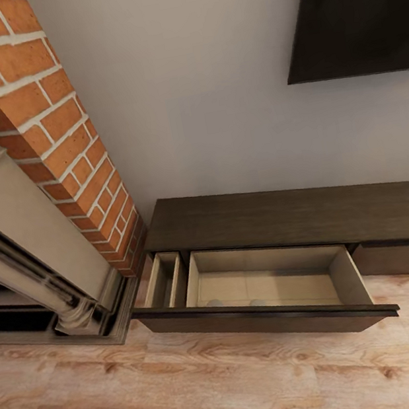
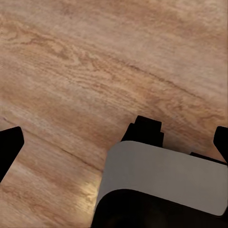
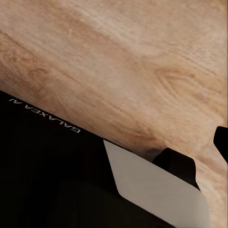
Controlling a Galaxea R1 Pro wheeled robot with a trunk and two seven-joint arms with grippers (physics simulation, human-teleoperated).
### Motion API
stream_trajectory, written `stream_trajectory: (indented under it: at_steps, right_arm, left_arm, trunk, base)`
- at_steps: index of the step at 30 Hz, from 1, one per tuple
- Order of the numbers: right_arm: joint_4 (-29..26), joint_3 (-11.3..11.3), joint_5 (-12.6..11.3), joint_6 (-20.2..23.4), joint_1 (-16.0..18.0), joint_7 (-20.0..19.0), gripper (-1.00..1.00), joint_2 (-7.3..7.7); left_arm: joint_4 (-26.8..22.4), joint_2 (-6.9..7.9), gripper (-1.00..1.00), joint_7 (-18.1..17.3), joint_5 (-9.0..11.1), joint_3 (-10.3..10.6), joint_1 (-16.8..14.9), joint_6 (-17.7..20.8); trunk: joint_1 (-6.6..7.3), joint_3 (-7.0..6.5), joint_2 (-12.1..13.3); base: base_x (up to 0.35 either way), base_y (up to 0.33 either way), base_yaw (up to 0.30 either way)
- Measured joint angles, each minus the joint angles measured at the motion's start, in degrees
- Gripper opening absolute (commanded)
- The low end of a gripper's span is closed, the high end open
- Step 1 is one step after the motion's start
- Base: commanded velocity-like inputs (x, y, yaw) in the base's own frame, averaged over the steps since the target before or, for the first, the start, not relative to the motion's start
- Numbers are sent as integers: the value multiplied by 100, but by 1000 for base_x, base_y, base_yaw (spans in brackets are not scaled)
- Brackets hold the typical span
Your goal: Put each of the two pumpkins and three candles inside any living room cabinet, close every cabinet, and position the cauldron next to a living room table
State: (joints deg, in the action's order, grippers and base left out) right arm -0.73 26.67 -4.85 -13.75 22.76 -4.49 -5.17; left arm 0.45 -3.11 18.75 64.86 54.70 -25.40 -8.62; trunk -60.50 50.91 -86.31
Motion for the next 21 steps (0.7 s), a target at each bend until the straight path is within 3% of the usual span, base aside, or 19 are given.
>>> stream_trajectory:
  at_steps: [14,21]
  right_arm:
    - [80,-68,-44,4,-9,118,100,37]
    - [172,-212,-46,-3,-9,824,100,50]
  left_arm:
    - [36,16,100,-5,0,4,0,1]
    - [38,6,100,-11,0,5,13,8]
  trunk:
    - [0,0,0]
    - [0,0,0]
  base:
    - [0,0,0]
    - [0,0,0]
